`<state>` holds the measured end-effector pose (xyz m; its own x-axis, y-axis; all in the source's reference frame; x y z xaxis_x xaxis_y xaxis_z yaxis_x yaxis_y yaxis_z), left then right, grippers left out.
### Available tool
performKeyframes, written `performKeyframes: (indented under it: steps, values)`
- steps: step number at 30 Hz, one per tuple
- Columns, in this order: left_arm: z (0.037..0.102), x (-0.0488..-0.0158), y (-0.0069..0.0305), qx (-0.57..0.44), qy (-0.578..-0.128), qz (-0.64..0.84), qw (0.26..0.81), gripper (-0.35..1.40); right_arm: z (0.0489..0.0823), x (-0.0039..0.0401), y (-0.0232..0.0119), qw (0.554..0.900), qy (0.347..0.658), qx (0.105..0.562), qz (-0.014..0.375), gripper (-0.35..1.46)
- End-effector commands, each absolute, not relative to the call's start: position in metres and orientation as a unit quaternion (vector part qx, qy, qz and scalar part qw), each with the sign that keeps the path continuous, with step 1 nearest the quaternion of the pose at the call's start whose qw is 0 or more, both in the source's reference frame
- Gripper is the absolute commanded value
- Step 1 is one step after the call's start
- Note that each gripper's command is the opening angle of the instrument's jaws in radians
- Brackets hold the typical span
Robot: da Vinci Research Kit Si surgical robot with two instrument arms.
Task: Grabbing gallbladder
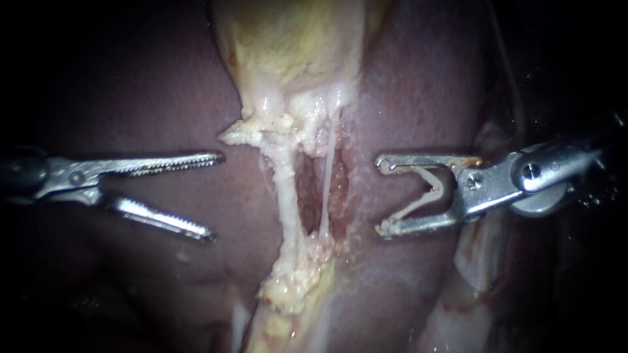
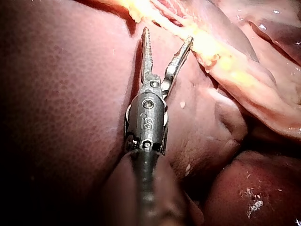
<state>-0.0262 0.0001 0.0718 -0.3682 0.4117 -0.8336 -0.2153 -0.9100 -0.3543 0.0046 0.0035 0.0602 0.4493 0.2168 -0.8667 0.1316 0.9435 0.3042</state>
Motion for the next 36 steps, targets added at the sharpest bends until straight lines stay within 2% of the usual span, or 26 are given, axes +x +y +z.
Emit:
performKeyframes:
  steps: [1,10,17,24,32,36]
  values:
    - [0.0718,-0.0261,0.0001,-0.529,-0.093,0.822,0.191,0.64,0.0602,0.0046,0.0035,0.835,0.524,0.166,0.025,0.49]
    - [0.0702,-0.0254,0.0013,-0.54,-0.085,0.814,0.197,0.69,0.0602,0.0045,0.0035,0.835,0.524,0.166,0.025,0.49]
    - [0.0679,-0.0246,0.0038,-0.546,-0.051,0.809,0.212,0.74,0.0602,0.0044,0.0035,0.835,0.524,0.166,0.025,0.49]
    - [0.0684,-0.0277,0.0054,-0.538,-0.038,0.812,0.224,0.66,0.0602,0.0045,0.0035,0.835,0.524,0.166,0.025,0.49]
    - [0.0711,-0.0309,0.0056,-0.534,-0.027,0.814,0.227,0.56,0.0602,0.0045,0.0035,0.835,0.524,0.166,0.025,0.49]
    - [0.0715,-0.0309,0.0057,-0.534,-0.026,0.814,0.227,0.39,0.0602,0.0045,0.0035,0.835,0.524,0.166,0.025,0.49]
